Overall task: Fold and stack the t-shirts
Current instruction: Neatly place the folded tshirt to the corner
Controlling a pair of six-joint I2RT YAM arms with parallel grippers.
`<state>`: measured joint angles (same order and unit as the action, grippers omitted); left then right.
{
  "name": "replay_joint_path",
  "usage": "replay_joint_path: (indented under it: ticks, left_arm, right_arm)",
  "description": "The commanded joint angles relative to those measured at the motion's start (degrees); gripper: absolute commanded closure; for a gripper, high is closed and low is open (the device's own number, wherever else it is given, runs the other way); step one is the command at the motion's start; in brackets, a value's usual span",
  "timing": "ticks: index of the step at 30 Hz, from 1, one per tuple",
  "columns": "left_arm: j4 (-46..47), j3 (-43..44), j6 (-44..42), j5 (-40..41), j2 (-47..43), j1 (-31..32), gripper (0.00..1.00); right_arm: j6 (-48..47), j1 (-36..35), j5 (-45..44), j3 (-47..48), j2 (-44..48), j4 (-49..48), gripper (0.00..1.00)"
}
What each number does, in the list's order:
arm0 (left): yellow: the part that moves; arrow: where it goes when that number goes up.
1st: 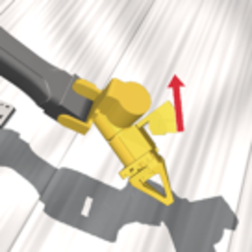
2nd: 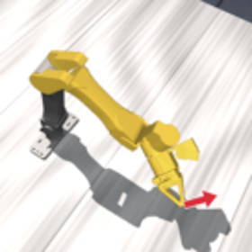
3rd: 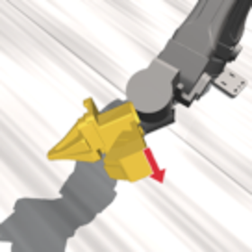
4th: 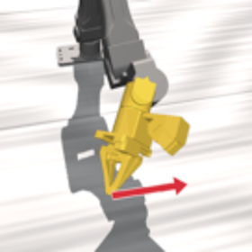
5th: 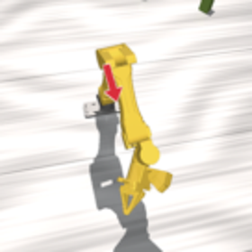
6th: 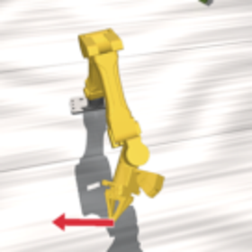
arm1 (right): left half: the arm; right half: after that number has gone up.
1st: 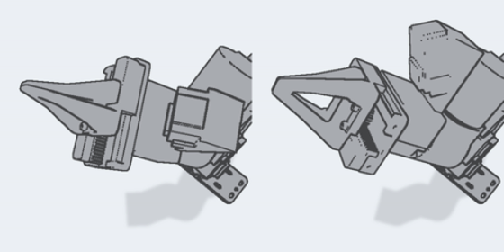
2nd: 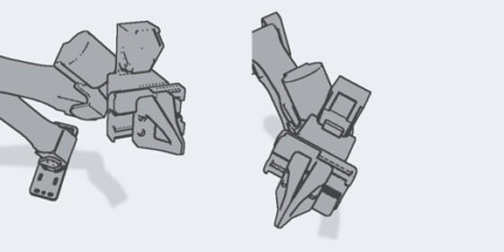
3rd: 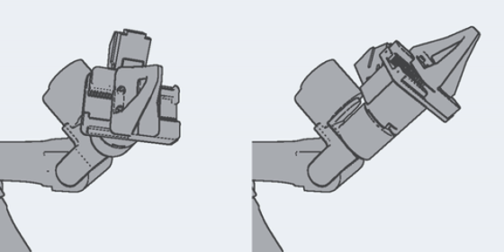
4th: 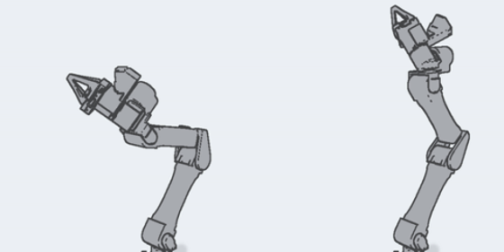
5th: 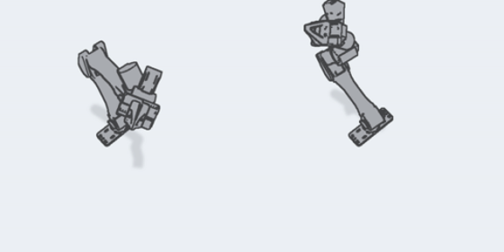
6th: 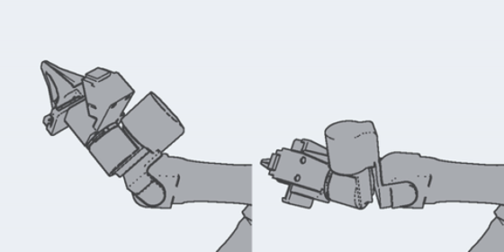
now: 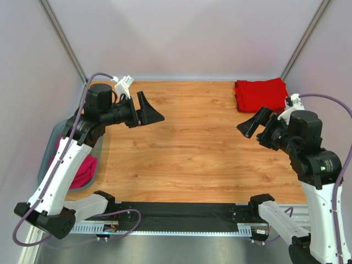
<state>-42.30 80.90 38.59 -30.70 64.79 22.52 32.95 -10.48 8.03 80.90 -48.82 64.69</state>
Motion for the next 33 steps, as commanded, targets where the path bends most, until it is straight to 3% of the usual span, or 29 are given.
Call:
replay_joint_path:
  ticks: [1,11,33]
  left_arm:
    - [-3.0,0.0,1.1,0.5,-5.2,0.3,0.01]
    - [-8.8,-2.8,-1.7,2.4,-13.0,0.3,0.0]
    - [-10.9,-0.5,-3.3,4.4,-13.5,0.3,0.01]
  right_arm:
    - [1.2,-0.3,-0.6,3.6,0.7,6.5,0.0]
    - [2.0,-0.2,0.5,4.2,2.7,8.1,0.0]
    - [1.9,-0.3,1.0,0.4,2.3,5.5,0.0]
